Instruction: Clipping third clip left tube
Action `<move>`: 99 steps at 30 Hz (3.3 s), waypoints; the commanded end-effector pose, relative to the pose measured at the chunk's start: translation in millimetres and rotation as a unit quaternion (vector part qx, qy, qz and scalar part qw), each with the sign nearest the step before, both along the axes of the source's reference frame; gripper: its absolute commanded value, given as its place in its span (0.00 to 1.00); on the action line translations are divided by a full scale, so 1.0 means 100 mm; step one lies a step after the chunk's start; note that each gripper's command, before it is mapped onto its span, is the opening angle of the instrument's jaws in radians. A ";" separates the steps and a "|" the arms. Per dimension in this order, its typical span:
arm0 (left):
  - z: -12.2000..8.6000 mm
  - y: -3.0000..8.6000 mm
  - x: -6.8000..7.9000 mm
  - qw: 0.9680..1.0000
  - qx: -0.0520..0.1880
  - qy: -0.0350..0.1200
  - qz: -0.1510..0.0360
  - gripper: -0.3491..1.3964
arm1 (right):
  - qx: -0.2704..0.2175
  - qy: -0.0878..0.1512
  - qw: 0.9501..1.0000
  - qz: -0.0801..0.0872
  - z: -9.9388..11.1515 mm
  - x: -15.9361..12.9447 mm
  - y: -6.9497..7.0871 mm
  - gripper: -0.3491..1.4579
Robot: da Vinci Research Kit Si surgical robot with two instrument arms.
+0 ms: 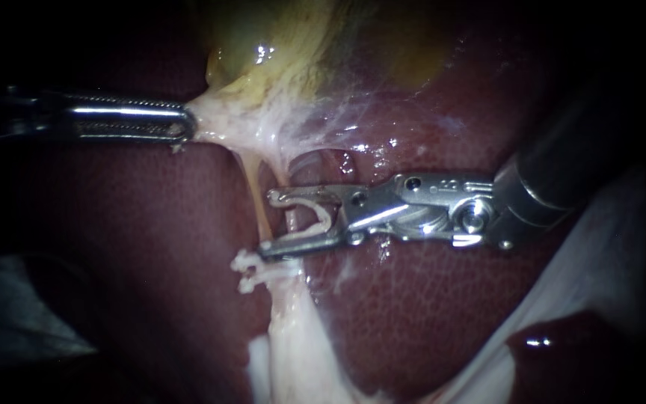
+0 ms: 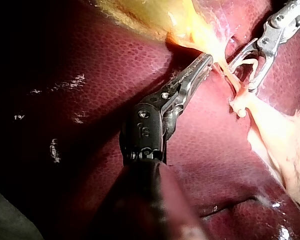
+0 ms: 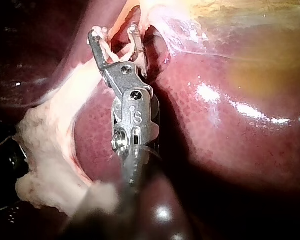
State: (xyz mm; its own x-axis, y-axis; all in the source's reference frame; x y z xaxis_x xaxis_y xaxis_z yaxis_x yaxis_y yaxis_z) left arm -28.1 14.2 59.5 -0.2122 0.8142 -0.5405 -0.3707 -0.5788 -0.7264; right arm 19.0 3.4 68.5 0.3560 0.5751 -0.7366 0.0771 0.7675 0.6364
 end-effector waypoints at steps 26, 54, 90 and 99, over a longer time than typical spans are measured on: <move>-0.002 0.000 0.000 1.000 0.000 0.000 0.000 0.00 | 0.025 0.040 0.999 -0.016 -0.007 0.044 0.000 0.46; -0.001 0.000 -0.001 1.000 0.000 0.000 0.000 0.00 | 0.057 0.089 0.994 0.005 -0.040 0.064 0.019 0.46; -0.001 0.000 0.000 1.000 0.000 0.000 0.000 0.00 | 0.110 0.105 0.988 0.000 -0.062 0.061 0.018 0.30; -0.001 0.000 0.000 1.000 0.000 0.000 0.000 0.00 | 0.128 0.115 0.985 -0.026 -0.059 0.056 0.017 0.00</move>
